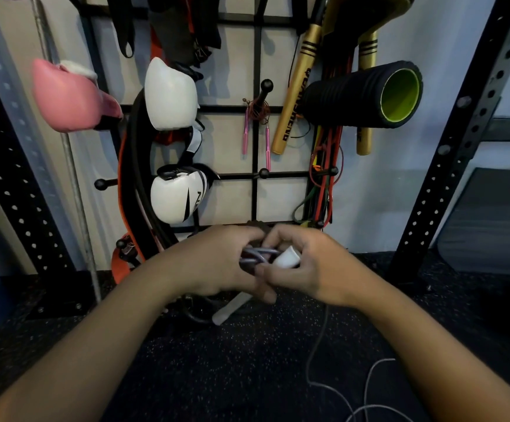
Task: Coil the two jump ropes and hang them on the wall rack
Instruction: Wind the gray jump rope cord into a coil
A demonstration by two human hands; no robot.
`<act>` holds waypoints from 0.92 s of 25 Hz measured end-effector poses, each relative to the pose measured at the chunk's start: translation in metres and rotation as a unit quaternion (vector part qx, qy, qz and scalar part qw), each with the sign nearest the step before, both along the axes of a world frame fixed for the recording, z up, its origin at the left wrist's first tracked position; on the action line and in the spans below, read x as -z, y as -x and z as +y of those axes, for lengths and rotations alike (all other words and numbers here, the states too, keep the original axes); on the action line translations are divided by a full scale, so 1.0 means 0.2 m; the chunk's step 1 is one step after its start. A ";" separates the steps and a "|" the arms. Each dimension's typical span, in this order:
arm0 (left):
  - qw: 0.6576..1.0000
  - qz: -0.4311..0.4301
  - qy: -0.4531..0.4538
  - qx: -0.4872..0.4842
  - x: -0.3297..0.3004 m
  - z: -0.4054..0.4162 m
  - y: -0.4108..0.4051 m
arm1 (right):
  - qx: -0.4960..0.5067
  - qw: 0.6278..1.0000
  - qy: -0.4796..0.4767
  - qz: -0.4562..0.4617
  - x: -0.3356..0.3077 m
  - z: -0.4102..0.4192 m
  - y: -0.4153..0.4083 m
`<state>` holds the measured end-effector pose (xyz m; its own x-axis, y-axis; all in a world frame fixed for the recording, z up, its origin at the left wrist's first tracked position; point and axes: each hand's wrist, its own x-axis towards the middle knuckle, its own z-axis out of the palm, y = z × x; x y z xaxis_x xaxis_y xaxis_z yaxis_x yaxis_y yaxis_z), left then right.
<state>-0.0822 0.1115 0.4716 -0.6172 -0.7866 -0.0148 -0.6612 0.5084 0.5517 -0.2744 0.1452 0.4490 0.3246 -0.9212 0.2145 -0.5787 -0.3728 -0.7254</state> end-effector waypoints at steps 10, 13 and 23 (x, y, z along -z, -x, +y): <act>0.992 0.108 -0.067 0.018 0.04 -0.08 -0.07 | 0.022 0.996 0.020 -0.090 0.02 0.00 -0.02; 0.972 0.219 -0.088 0.020 0.04 -0.08 -0.09 | 0.013 0.990 -0.001 -0.139 -0.03 0.02 -0.02; 0.715 0.660 -0.123 -0.193 0.16 0.02 0.18 | 0.075 0.960 -0.008 -0.269 0.04 0.00 -0.08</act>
